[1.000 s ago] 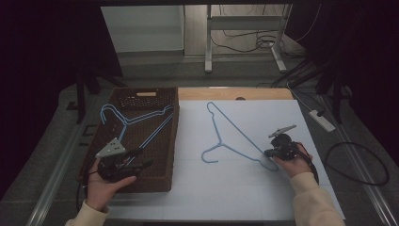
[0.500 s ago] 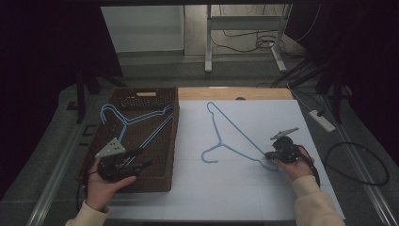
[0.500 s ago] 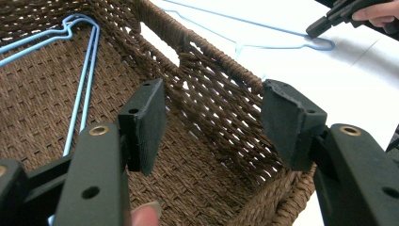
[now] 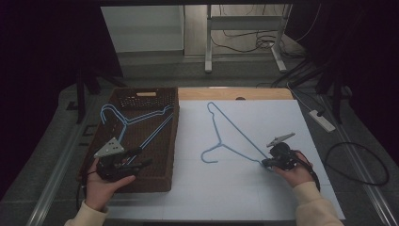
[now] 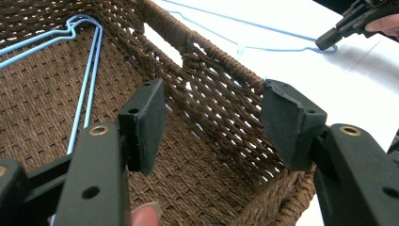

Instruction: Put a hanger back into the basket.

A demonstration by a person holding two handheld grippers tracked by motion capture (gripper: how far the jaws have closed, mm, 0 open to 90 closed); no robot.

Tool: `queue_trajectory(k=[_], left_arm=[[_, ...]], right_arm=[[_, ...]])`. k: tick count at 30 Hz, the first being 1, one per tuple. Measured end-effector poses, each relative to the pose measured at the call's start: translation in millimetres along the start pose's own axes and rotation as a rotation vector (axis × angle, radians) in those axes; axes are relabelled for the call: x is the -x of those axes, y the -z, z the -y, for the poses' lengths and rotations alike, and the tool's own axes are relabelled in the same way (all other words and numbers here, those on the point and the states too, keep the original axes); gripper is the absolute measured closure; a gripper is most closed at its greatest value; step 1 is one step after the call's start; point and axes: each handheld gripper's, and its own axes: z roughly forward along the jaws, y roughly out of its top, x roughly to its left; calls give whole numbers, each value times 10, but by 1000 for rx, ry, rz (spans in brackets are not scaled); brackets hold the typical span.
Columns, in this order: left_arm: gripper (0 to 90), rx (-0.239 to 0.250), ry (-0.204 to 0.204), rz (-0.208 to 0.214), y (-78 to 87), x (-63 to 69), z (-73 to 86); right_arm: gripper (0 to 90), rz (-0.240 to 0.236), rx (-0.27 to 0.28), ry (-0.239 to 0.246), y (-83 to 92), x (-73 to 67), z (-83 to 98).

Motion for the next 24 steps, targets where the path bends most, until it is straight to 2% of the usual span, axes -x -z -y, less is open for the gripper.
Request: queue_trajectory(k=[4,7,10,13,14,17,19,21,24], left_arm=[[409,1,1,-1,4,-4,1],[409,2,2,-2,11,-10,1],[410,2,5,1,11,-14,2],[410,2,7,3,8,-17,2],[410,3,8,3,7,-17,3],[410,5,7,3,9,-15,1],[410,5,6,4,10,-13,0],[409,5,5,4,11,-12,0],[409,4,6,4,8,-15,1]], right_arm=[[896,-27,-10,-2,0,-48,33],[896,-65,-15,10,5,-151,94],[896,-97,-9,25,13,-274,152],[896,-142,-16,61,21,-445,201],[896,-142,-16,61,21,-445,201],[896,-178,-23,104,7,-633,219],[896,-215,-19,117,-14,-721,224],[896,-225,-17,127,-24,-776,221],[896,-279,-19,144,-67,-900,206]])
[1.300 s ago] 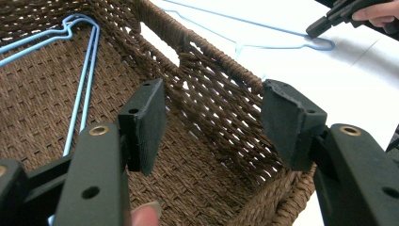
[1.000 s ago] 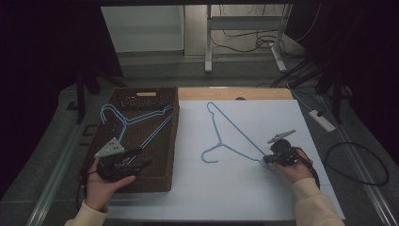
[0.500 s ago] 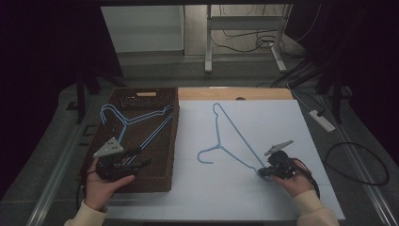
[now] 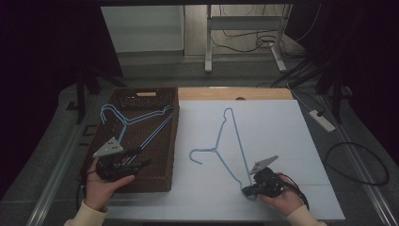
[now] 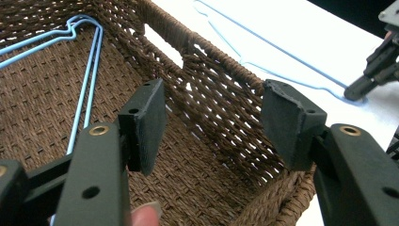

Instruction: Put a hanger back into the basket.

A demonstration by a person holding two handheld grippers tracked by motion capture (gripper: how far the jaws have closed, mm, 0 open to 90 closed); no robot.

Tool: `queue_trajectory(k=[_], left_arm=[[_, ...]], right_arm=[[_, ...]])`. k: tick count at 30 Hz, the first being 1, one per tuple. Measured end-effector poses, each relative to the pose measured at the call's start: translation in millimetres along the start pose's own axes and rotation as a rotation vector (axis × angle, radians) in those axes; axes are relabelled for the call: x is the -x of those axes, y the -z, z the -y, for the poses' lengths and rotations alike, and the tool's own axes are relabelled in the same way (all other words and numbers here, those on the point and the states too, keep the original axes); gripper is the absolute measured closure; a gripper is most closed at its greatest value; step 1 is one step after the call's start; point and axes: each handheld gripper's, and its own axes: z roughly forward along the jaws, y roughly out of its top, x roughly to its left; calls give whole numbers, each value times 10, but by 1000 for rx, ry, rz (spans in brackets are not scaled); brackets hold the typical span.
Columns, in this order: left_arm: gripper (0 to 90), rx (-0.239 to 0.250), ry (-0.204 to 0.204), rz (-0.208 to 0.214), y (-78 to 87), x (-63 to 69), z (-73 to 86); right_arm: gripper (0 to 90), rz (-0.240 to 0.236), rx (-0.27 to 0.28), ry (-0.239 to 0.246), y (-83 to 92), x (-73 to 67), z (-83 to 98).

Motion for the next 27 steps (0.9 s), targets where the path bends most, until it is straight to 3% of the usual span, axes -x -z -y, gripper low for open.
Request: queue_trajectory(k=[3,8,27], left_arm=[[410,0,1,0,1,-4,1],[410,1,-1,0,9,-5,-1],[410,0,1,-3,6,-16,4]], right_arm=[[896,-37,-15,39,-84,-137,-68],[896,-51,-17,79,-194,-277,-167],[896,-101,45,137,-487,-454,-451]])
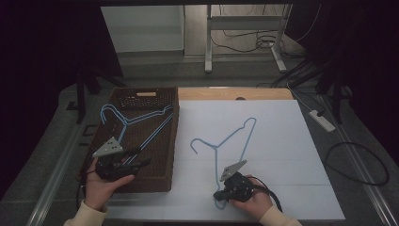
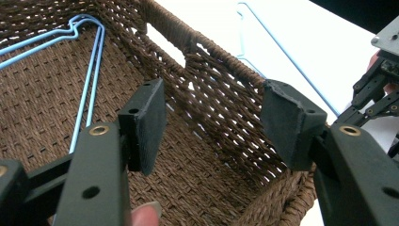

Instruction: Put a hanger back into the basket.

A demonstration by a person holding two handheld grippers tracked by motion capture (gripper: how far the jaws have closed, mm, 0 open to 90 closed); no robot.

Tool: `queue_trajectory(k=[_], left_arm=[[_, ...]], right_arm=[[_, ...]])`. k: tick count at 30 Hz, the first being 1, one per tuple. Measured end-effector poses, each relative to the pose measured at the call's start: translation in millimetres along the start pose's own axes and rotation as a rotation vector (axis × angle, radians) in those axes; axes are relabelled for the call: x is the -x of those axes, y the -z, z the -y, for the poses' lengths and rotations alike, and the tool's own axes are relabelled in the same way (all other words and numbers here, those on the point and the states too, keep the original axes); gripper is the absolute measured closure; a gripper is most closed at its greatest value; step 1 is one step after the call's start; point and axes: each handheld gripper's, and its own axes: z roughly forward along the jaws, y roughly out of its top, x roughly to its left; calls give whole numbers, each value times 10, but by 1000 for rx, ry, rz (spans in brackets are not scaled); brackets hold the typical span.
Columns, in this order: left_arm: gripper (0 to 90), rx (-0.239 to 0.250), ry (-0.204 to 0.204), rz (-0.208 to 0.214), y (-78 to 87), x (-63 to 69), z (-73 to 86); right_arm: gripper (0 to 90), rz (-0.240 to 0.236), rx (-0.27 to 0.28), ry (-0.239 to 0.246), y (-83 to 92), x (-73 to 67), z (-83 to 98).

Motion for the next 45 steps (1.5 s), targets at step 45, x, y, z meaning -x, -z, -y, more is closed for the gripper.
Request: queue_trajectory(k=[45], left_arm=[[410,-1,-4,3,-12,-3,-2]], right_arm=[[896,359,57,-188,380,989,-5]])
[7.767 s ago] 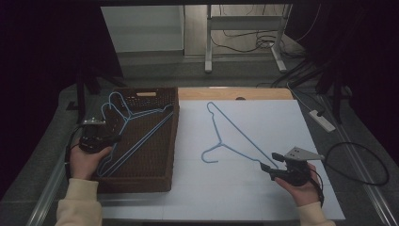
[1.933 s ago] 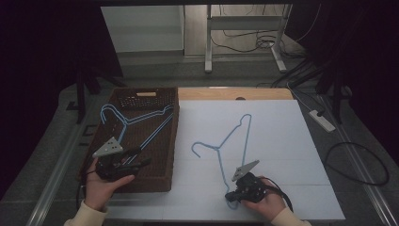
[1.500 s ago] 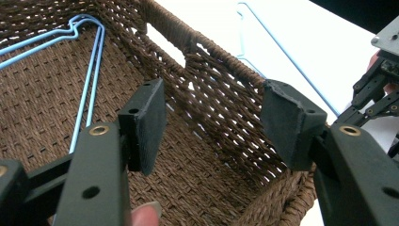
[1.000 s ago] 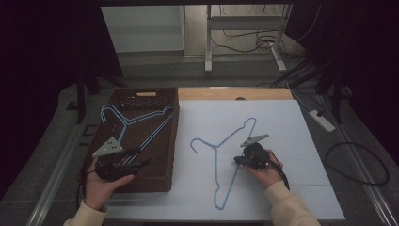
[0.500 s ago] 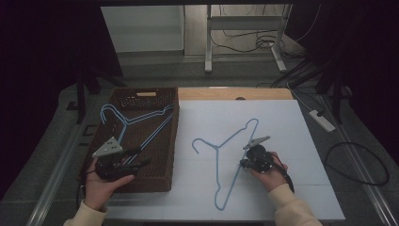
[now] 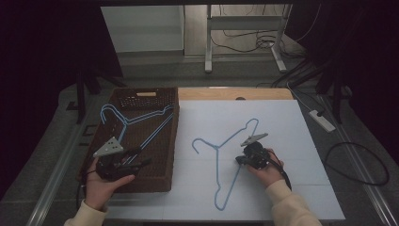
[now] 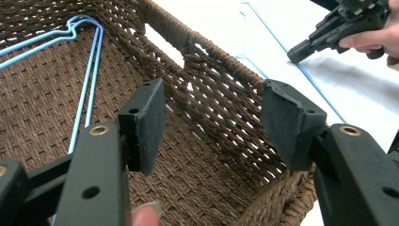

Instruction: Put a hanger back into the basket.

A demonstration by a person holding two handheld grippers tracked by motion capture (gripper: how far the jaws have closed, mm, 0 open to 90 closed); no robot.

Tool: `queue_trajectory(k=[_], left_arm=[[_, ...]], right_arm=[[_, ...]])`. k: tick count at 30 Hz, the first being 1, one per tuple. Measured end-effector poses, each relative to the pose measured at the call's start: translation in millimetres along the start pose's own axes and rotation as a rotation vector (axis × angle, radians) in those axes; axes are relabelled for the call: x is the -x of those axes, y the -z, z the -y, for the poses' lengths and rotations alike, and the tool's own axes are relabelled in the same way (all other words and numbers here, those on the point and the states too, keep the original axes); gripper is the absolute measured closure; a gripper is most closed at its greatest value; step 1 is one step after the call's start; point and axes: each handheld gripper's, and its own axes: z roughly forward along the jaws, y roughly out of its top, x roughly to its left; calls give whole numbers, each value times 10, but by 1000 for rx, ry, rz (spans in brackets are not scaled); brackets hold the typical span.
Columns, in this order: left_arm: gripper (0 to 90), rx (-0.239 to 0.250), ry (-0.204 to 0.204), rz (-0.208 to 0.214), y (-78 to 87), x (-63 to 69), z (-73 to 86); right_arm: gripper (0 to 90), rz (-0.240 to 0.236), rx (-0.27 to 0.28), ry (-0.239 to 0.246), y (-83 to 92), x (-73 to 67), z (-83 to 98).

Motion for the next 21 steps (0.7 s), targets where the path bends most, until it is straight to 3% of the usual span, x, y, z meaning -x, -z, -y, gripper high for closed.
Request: queue_trajectory(k=[10,21], left_arm=[[410,7,-1,0,20,11,-11],[410,11,-3,-1,23,20,-17]], right_arm=[[897,60,-55,-30,90,-35,57],[897,82,-64,-99,313,-79,355]])
